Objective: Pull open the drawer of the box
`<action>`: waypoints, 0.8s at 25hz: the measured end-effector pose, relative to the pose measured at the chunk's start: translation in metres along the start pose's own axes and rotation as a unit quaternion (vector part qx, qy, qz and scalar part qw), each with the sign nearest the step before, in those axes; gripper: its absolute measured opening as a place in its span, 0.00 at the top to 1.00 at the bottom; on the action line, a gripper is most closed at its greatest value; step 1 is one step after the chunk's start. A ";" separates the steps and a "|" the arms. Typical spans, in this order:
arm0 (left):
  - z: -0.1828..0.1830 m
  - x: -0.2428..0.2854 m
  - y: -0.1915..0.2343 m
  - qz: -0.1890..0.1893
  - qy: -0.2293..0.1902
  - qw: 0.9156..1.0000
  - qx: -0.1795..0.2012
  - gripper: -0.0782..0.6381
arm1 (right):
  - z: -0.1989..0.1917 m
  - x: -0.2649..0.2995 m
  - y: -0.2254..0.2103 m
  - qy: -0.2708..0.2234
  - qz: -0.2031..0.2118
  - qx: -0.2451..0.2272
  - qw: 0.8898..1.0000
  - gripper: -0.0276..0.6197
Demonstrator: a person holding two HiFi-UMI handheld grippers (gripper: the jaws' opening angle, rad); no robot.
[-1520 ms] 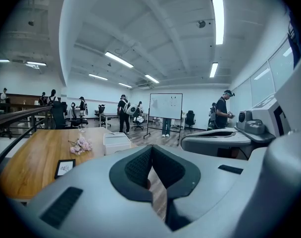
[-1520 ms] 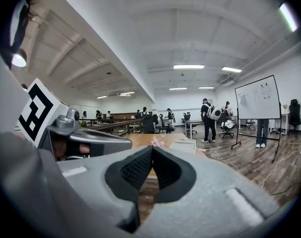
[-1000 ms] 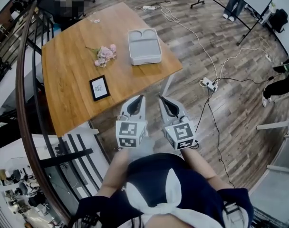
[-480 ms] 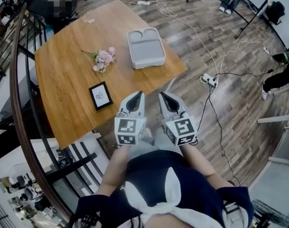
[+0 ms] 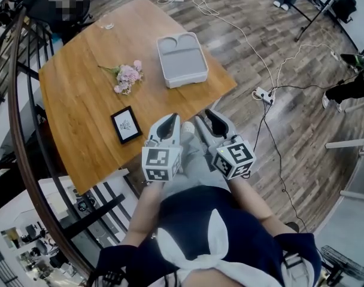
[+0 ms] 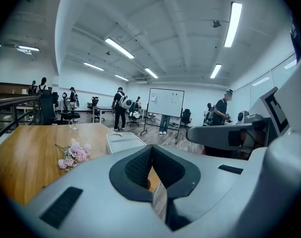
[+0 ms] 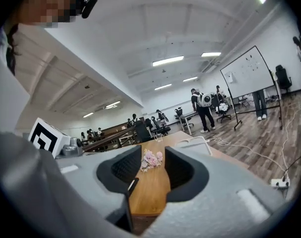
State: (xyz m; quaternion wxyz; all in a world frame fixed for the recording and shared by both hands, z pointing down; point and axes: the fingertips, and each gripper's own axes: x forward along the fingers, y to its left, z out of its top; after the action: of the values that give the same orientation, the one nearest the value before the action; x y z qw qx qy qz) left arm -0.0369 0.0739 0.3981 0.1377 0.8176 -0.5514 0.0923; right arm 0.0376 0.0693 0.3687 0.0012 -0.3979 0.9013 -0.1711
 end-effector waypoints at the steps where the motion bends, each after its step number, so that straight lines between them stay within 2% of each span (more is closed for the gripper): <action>1: 0.002 0.005 0.002 -0.001 -0.001 1.000 0.001 0.87 | 0.000 0.005 -0.003 0.001 0.004 0.016 1.000 0.73; 4: 0.008 0.018 0.009 -0.008 -0.004 1.000 0.008 0.87 | -0.002 0.019 -0.015 0.004 0.005 0.046 0.999 0.73; 12: 0.007 0.054 0.037 -0.010 0.013 1.000 0.012 0.87 | -0.018 0.065 -0.042 0.036 0.001 0.075 0.997 0.73; 20: 0.000 0.084 0.063 -0.006 0.032 0.999 0.002 0.87 | -0.039 0.105 -0.071 0.070 -0.003 0.139 0.988 0.69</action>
State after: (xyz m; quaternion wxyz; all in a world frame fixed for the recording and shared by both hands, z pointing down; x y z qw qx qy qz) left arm -0.0633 -0.0220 0.4316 0.1545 0.8180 -0.5413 0.1187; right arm 0.0114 -0.0378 0.4415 -0.0074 -0.3836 0.8654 -0.3222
